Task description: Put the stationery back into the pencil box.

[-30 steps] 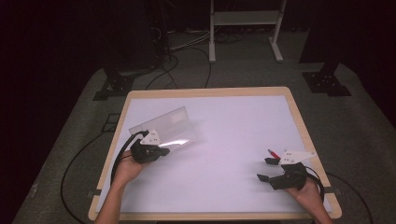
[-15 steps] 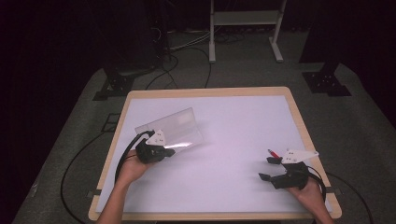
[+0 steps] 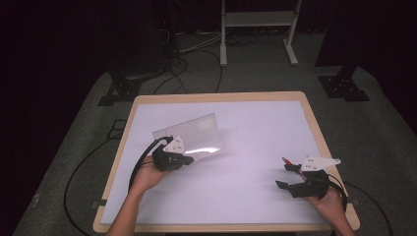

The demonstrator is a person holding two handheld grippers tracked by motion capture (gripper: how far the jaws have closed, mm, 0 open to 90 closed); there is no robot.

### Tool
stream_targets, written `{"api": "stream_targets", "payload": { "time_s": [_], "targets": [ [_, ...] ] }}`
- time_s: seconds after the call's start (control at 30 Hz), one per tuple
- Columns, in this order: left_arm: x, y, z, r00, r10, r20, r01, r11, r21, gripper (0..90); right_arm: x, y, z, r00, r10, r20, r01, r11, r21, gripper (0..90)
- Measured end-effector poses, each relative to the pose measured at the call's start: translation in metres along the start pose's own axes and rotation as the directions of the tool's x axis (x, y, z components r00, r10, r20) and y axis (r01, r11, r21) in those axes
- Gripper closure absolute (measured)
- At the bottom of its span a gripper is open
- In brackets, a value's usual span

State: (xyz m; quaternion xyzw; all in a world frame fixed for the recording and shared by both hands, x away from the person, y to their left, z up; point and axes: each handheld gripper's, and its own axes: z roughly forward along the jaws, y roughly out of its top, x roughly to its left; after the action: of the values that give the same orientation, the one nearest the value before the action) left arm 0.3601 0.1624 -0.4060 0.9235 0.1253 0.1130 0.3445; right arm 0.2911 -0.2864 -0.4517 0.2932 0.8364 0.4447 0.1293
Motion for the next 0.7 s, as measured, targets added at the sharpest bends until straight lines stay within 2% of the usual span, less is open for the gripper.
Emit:
{"api": "stream_targets", "payload": {
  "time_s": [0.33, 0.57, 0.7],
  "targets": [
    [-0.011, 0.015, 0.012, 0.9987, 0.029, 0.042, -0.029, 0.9996, -0.007, 89.4, -0.005, -0.001, -0.007, 0.9998, 0.009, 0.018, -0.009, 1.000, 0.000, 26.7],
    [-0.020, 0.025, 0.026, 0.9955, 0.054, 0.078, -0.053, 0.9985, -0.016, 89.4, -0.012, -0.003, -0.016, 0.9986, 0.031, 0.043, -0.031, 0.999, -0.015, 26.7],
    [-0.027, 0.031, 0.039, 0.9911, 0.075, 0.110, -0.074, 0.9972, -0.009, 89.5, -0.017, -0.007, -0.021, 0.9971, 0.050, 0.058, -0.049, 0.999, -0.018, 27.0]
  ]
}}
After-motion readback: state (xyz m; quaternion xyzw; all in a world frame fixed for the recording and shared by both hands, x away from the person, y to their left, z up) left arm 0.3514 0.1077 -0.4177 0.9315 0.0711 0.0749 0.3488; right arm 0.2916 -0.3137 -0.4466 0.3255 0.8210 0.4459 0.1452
